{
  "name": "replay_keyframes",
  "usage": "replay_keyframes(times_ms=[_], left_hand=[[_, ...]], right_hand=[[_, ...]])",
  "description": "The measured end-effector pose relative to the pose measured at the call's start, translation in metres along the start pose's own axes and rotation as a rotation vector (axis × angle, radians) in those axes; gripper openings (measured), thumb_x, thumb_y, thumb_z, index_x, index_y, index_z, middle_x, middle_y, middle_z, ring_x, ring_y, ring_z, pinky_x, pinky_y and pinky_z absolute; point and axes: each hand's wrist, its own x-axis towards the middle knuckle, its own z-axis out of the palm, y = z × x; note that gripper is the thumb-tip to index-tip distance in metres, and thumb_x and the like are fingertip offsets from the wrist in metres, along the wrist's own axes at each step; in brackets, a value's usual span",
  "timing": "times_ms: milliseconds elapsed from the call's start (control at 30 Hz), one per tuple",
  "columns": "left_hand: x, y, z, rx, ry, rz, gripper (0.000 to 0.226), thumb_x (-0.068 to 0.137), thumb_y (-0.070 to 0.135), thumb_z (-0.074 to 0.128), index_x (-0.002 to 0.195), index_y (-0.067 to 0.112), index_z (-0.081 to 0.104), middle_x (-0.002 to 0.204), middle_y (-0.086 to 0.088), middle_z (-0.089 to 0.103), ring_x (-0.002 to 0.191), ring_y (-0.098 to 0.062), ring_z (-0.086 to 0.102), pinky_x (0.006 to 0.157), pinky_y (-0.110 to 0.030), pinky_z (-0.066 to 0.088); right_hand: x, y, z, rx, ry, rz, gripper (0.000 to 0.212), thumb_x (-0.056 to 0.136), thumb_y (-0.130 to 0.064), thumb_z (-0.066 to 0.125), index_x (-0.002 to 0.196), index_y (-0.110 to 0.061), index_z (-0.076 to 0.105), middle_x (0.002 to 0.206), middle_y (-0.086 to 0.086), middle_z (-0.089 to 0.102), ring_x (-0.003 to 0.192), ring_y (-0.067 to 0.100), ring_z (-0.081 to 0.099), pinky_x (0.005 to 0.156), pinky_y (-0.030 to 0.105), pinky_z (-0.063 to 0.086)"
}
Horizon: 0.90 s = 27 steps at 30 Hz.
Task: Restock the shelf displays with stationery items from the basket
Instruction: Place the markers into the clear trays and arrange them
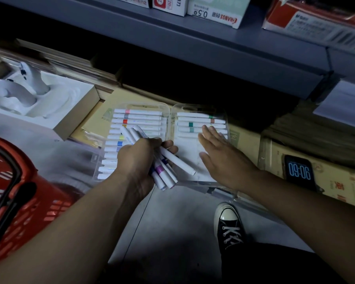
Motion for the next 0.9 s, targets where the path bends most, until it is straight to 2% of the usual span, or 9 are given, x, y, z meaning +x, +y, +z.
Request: replay_keyframes(times_ms=[67, 167, 300, 367, 400, 433, 567, 733, 900], left_hand=[[0.002, 0.001, -0.002, 0.032, 0.033, 0.004, 0.031, 0.098, 0.009, 0.059, 0.123, -0.008, 0.064, 0.106, -0.021, 0.076, 0.086, -0.029, 0.075, 0.066, -0.031, 0.055], [0.003, 0.003, 0.0, 0.062, 0.045, 0.02, 0.018, 0.097, 0.014, 0.062, 0.098, 0.0, 0.074, 0.095, -0.013, 0.078, 0.084, -0.028, 0.068, 0.083, -0.041, 0.053], [-0.005, 0.001, 0.005, 0.05, 0.051, 0.042, 0.017, 0.094, 0.012, 0.065, 0.078, 0.006, 0.067, 0.074, -0.013, 0.071, 0.075, -0.032, 0.068, 0.086, -0.055, 0.056], [-0.005, 0.001, 0.004, 0.052, 0.07, 0.054, 0.014, 0.093, 0.009, 0.065, 0.08, 0.005, 0.062, 0.07, -0.012, 0.068, 0.064, -0.031, 0.067, 0.061, -0.054, 0.063], [-0.005, 0.002, 0.004, 0.064, 0.072, 0.057, 0.011, 0.093, 0.008, 0.063, 0.084, 0.004, 0.061, 0.07, -0.012, 0.067, 0.06, -0.03, 0.067, 0.044, -0.044, 0.058], [-0.006, 0.002, 0.003, 0.065, 0.069, 0.064, 0.007, 0.094, 0.006, 0.061, 0.09, 0.001, 0.061, 0.072, -0.013, 0.069, 0.059, -0.028, 0.068, 0.041, -0.04, 0.056], [0.001, 0.003, -0.007, 0.024, 0.069, 0.065, 0.03, 0.097, 0.003, 0.054, 0.124, -0.009, 0.058, 0.095, -0.02, 0.077, 0.076, -0.03, 0.077, 0.072, -0.048, 0.063], [0.002, 0.007, -0.011, -0.001, 0.041, 0.048, 0.03, 0.099, 0.002, 0.052, 0.126, -0.008, 0.057, 0.093, -0.018, 0.077, 0.075, -0.029, 0.077, 0.066, -0.041, 0.064], [-0.003, 0.006, -0.005, -0.041, 0.007, 0.041, 0.033, 0.099, 0.0, 0.052, 0.13, -0.011, 0.053, 0.093, -0.02, 0.075, 0.072, -0.029, 0.076, 0.061, -0.039, 0.063]], right_hand=[[-0.001, -0.017, -0.012, 0.23, 0.234, 0.009, 0.03, 0.104, -0.023, 0.048, 0.123, -0.009, 0.066, 0.141, 0.009, 0.059, 0.135, 0.019, 0.049, 0.113, 0.039, 0.039], [0.005, -0.047, -0.033, 0.679, 0.205, 0.17, 0.03, 0.1, -0.031, 0.057, 0.085, -0.009, 0.07, 0.082, 0.001, 0.071, 0.078, 0.007, 0.066, 0.081, 0.04, 0.054], [0.015, -0.067, -0.051, 1.089, -0.153, 0.29, 0.014, 0.092, -0.023, 0.07, 0.096, -0.012, 0.076, 0.086, 0.012, 0.076, 0.08, 0.029, 0.073, 0.074, 0.045, 0.055], [0.017, -0.067, -0.053, 1.165, -0.221, 0.282, 0.015, 0.088, -0.008, 0.073, 0.103, -0.008, 0.073, 0.087, 0.014, 0.077, 0.076, 0.026, 0.072, 0.075, 0.046, 0.054], [0.018, -0.065, -0.053, 1.156, -0.215, 0.284, 0.018, 0.087, -0.003, 0.073, 0.105, -0.006, 0.072, 0.086, 0.015, 0.077, 0.075, 0.025, 0.073, 0.076, 0.045, 0.055], [0.021, -0.062, -0.052, 1.118, -0.181, 0.291, 0.018, 0.088, -0.001, 0.072, 0.105, -0.005, 0.071, 0.086, 0.015, 0.077, 0.074, 0.024, 0.074, 0.077, 0.045, 0.057], [0.027, -0.033, -0.045, 0.638, 0.049, 0.205, 0.009, 0.094, -0.01, 0.064, 0.101, -0.015, 0.068, 0.091, 0.001, 0.073, 0.083, 0.019, 0.07, 0.077, 0.041, 0.056], [0.013, 0.011, -0.03, 0.196, 0.209, 0.136, 0.013, 0.094, -0.016, 0.062, 0.105, -0.018, 0.069, 0.109, -0.001, 0.064, 0.103, 0.025, 0.06, 0.088, 0.041, 0.05], [0.009, 0.014, -0.018, 0.076, 0.287, 0.096, 0.009, 0.091, -0.012, 0.065, 0.083, -0.017, 0.067, 0.091, -0.002, 0.062, 0.091, 0.025, 0.059, 0.081, 0.037, 0.046]])
